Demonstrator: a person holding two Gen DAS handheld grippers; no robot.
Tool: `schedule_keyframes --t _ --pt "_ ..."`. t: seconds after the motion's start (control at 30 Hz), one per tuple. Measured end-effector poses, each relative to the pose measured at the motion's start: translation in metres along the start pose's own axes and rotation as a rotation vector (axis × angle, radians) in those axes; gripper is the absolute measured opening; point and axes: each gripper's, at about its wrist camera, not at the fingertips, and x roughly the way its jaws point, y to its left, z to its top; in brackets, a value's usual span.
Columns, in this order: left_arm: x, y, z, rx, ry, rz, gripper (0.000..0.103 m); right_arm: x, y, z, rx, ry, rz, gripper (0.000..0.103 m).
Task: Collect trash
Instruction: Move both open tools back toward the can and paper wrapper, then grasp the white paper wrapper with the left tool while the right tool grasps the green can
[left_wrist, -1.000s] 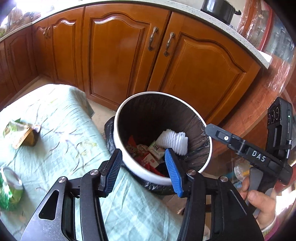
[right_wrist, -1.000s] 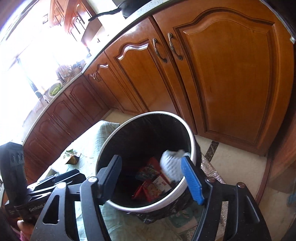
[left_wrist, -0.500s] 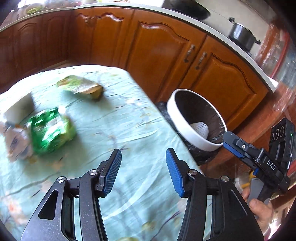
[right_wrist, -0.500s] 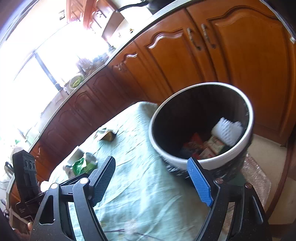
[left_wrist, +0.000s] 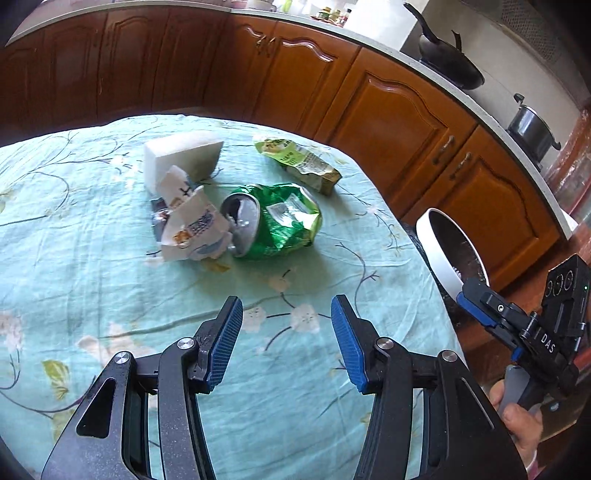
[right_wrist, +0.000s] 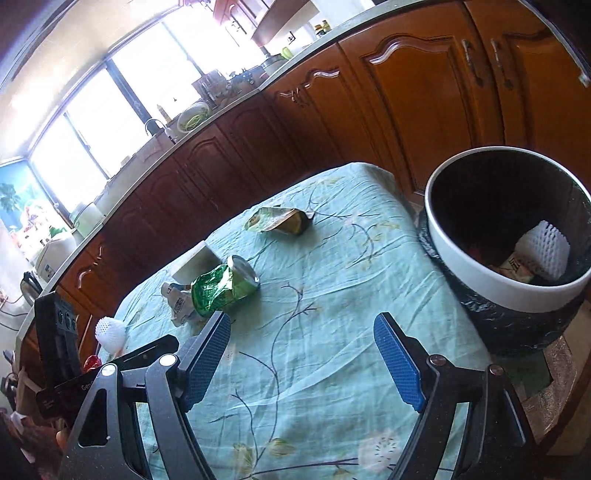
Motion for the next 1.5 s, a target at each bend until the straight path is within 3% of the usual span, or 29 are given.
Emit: schedule_keyframes --t 0.33,0.43,0.5,0.87,0.93,1.03,1.1,1.23,1.27,1.33,1.5 --pt "-0.011 0.037 0.008 -0.073 -0.020 0.021 0.050 0.035 0.030 0.005 -0.069 0.067 0.031 0.082" --pt "-0.012 0.046 0.013 -0.083 -0.017 0.031 0.056 0.048 0.038 0.011 -0.088 0.083 0.041 0.082" --pt "-0.008 0.049 0.017 -0.083 -0.002 0.019 0.062 0.057 0.045 0.015 -0.112 0.090 0.045 0.082" --pt "0.016 0.069 0.051 -0.060 0.009 0.063 0.064 0.113 0.066 0.040 -0.187 0.117 0.055 0.079" --pt "0.021 0.072 0.057 -0.060 0.017 0.056 0.064 0.125 0.069 0.042 -0.198 0.135 0.051 0.074" --pt "0.029 0.073 0.061 -0.051 0.026 0.052 0.064 0.142 0.069 0.041 -0.210 0.168 0.032 0.056" --pt "0.036 0.073 0.062 -0.049 0.038 0.053 0.064 0.148 0.067 0.038 -0.205 0.181 0.012 0.022" --pt "0.044 0.072 0.060 -0.048 0.041 0.062 0.059 0.134 0.065 0.032 -0.200 0.163 0.019 0.013" --pt "0.044 0.072 0.059 -0.046 0.038 0.056 0.047 0.129 0.065 0.031 -0.201 0.156 0.016 0.013" --pt "0.043 0.070 0.058 -0.042 0.037 0.046 0.038 0.118 0.062 0.029 -0.189 0.144 0.023 0.013" --pt "0.031 0.059 0.055 -0.010 0.005 0.051 0.033 0.087 0.050 0.028 -0.139 0.099 0.031 0.013"
